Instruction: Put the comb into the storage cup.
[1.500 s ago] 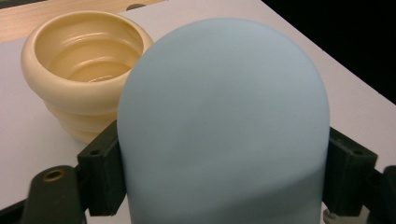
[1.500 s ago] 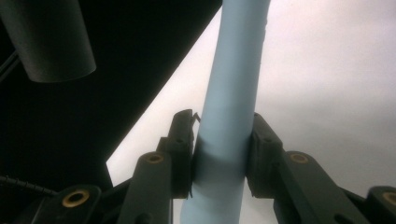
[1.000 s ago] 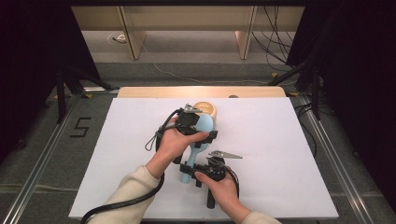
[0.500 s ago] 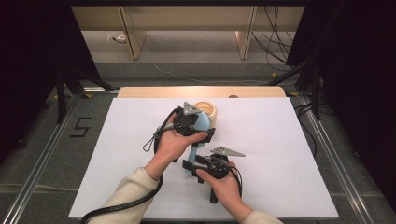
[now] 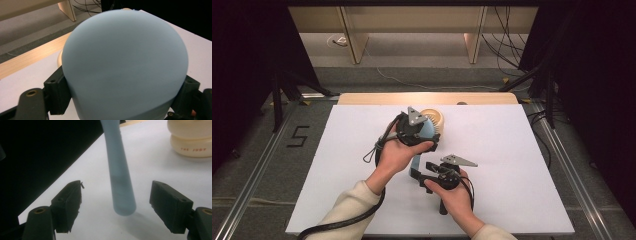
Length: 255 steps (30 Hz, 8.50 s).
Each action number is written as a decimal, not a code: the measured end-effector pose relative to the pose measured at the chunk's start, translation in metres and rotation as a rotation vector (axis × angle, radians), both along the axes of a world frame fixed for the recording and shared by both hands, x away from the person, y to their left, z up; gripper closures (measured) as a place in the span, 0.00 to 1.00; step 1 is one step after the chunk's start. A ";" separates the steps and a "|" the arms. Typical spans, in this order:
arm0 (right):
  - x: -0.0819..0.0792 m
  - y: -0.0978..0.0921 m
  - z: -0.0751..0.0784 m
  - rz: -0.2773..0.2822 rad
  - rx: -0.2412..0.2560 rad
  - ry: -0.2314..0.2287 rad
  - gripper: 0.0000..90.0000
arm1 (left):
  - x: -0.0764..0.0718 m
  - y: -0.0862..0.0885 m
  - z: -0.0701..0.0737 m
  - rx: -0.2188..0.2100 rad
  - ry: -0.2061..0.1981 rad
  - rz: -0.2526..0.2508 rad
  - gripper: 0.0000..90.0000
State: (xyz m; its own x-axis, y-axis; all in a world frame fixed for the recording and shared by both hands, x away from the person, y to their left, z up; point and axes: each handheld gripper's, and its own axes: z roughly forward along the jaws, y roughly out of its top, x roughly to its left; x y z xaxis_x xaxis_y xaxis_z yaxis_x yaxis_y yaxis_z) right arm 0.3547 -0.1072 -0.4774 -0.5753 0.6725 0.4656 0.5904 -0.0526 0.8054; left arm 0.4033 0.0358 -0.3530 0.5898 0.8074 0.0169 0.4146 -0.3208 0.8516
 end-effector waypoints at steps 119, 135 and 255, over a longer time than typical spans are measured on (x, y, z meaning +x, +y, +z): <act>-0.017 -0.169 0.021 -0.089 -0.227 -0.265 0.21 | 0.052 0.014 0.053 -0.142 -0.284 0.098 0.22; -0.018 -0.169 0.020 -0.088 -0.229 -0.267 0.21 | 0.057 0.013 0.062 -0.147 -0.297 0.101 0.22; -0.022 -0.177 0.016 -0.090 -0.228 -0.248 0.21 | 0.118 -0.024 0.058 -0.155 -0.285 0.101 0.22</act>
State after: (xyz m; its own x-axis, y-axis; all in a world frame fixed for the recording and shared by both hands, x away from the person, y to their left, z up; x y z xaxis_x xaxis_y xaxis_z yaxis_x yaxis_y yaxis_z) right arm 0.3330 -0.2841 -0.4616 -0.5858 0.7963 0.1508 0.3760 0.1023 0.9209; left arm 0.5216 0.0120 -0.2955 0.4960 0.8673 0.0423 0.1763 -0.1482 0.9731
